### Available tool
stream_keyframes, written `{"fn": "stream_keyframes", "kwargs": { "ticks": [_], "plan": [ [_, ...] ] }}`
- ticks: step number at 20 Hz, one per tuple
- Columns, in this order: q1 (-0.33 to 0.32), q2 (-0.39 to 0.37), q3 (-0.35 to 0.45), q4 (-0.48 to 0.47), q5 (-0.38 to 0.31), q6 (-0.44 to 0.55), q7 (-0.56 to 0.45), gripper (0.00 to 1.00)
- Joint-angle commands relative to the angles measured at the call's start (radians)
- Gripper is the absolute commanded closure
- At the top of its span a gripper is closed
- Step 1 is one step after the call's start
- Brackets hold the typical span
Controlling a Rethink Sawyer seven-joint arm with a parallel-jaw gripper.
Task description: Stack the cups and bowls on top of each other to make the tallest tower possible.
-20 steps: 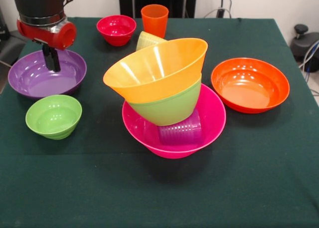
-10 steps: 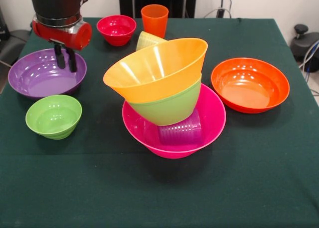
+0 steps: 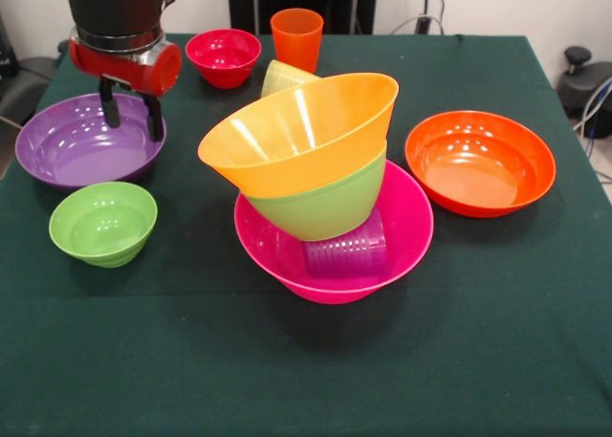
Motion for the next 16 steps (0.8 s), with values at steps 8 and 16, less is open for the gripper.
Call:
{"fn": "stream_keyframes", "kwargs": {
  "ticks": [8,16],
  "plan": [
    [0.000,0.072,0.015,0.017,-0.015,-0.039,-0.037,0.00],
    [0.010,0.138,0.015,-0.013,-0.039,-0.076,-0.039,0.00]
  ]
}}
